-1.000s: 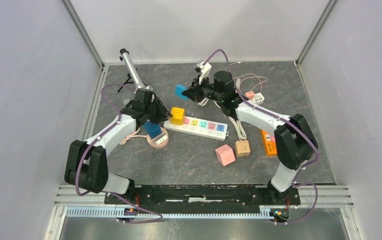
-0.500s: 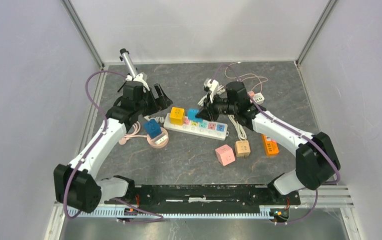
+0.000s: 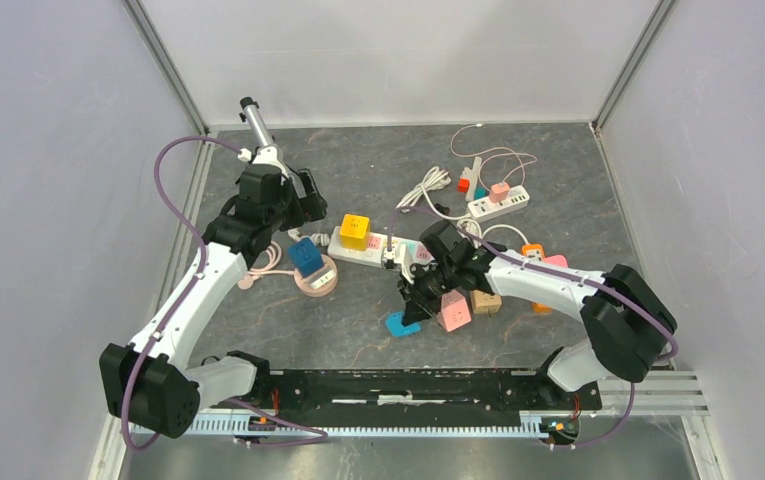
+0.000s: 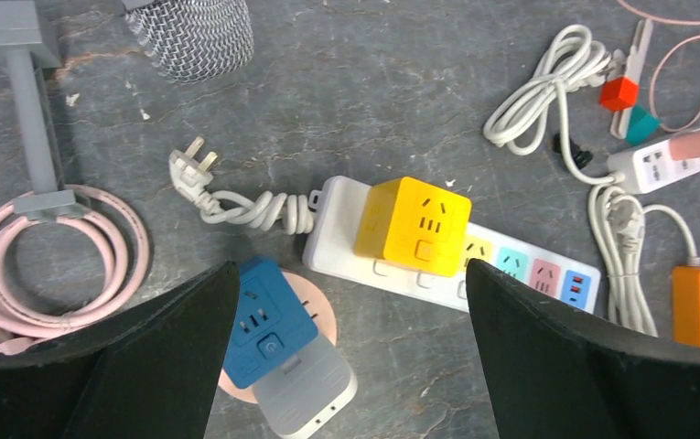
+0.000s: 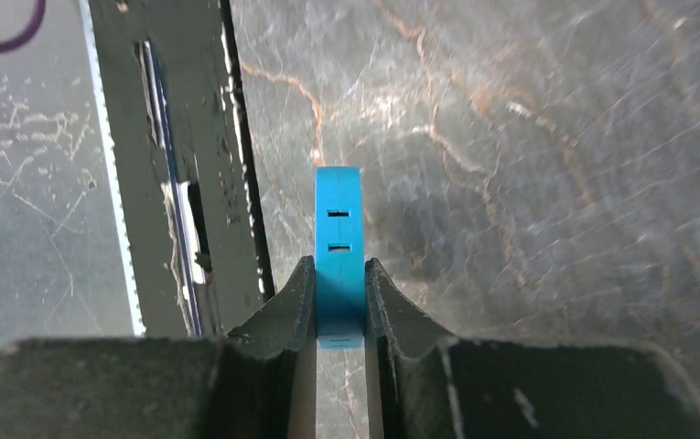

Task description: Pull the plug off the socket

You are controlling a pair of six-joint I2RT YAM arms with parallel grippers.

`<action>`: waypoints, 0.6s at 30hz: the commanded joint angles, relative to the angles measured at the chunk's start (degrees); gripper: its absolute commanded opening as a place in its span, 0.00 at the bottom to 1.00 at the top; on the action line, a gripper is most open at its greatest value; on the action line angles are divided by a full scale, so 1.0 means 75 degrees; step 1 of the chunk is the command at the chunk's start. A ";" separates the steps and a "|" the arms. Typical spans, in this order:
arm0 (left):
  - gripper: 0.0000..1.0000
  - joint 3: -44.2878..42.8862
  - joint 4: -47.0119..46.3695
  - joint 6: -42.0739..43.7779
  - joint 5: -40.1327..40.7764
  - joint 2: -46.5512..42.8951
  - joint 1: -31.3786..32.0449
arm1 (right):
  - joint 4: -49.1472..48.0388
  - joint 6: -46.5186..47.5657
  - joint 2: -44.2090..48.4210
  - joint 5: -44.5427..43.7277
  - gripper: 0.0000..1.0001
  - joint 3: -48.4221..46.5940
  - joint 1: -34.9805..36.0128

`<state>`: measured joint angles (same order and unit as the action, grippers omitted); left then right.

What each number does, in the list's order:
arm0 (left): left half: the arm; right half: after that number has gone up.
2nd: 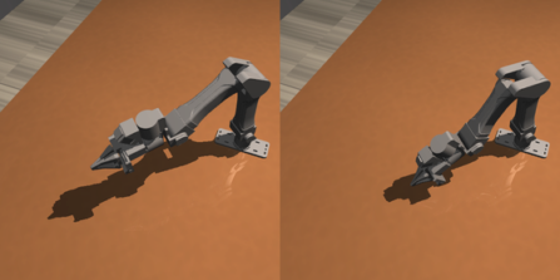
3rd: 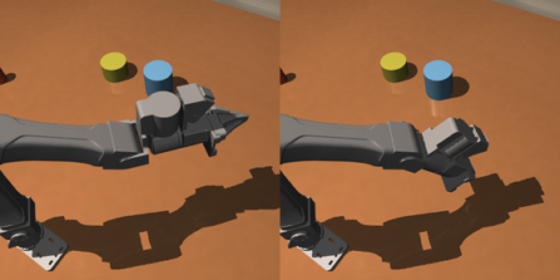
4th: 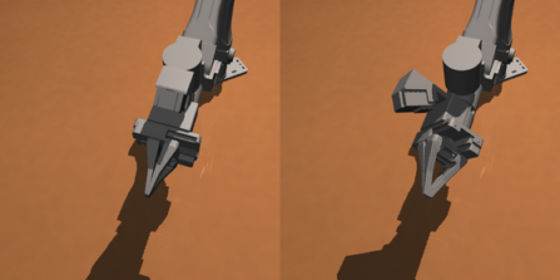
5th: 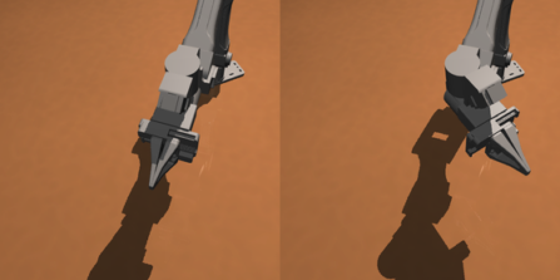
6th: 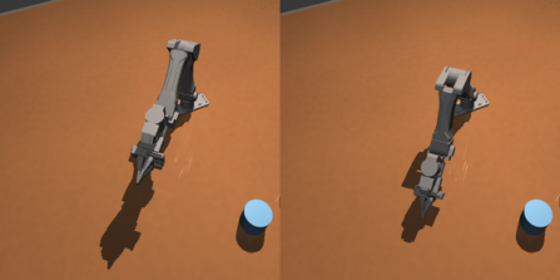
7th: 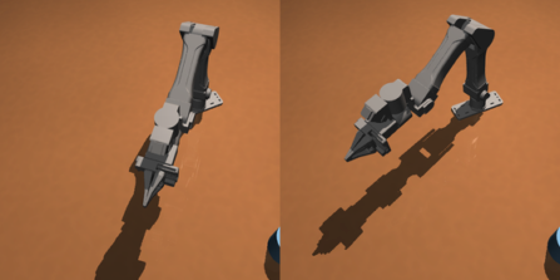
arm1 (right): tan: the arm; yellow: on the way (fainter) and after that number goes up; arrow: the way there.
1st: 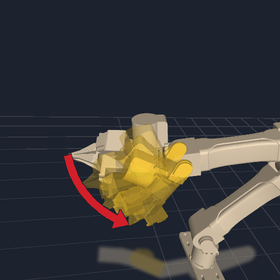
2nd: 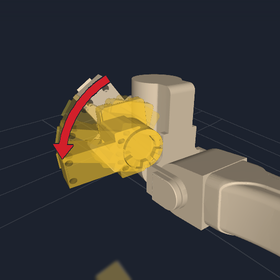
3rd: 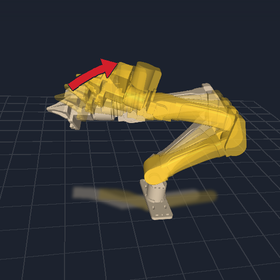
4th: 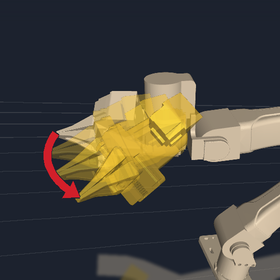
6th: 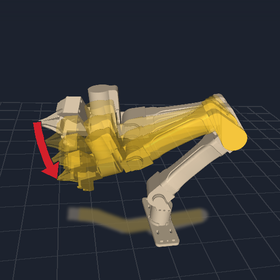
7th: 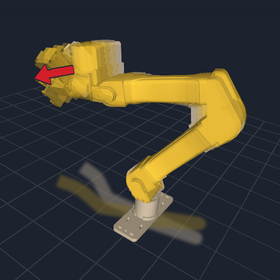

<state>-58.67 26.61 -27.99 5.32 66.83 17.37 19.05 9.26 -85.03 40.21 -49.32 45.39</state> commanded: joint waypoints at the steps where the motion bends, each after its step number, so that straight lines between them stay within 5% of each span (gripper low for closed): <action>1: 1.00 -0.0263 0.0147 0.0495 0.0429 -0.0170 0.0005 | 0.0423 0.0442 -0.0034 -0.0259 0.03 0.0162 0.0106; 13: 1.00 -0.0230 0.0127 0.0524 0.0604 -0.0172 0.0005 | -0.0207 -0.0111 -0.0207 -0.1670 0.52 0.0272 0.0133; 18: 1.00 -0.0370 0.0096 0.0630 -0.0673 -0.0076 -0.0068 | -0.0572 -0.0436 -0.0175 -0.2536 0.66 0.0146 0.0125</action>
<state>-58.74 28.29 -26.11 6.33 66.70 17.23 18.94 8.32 -86.43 27.77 -47.05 46.02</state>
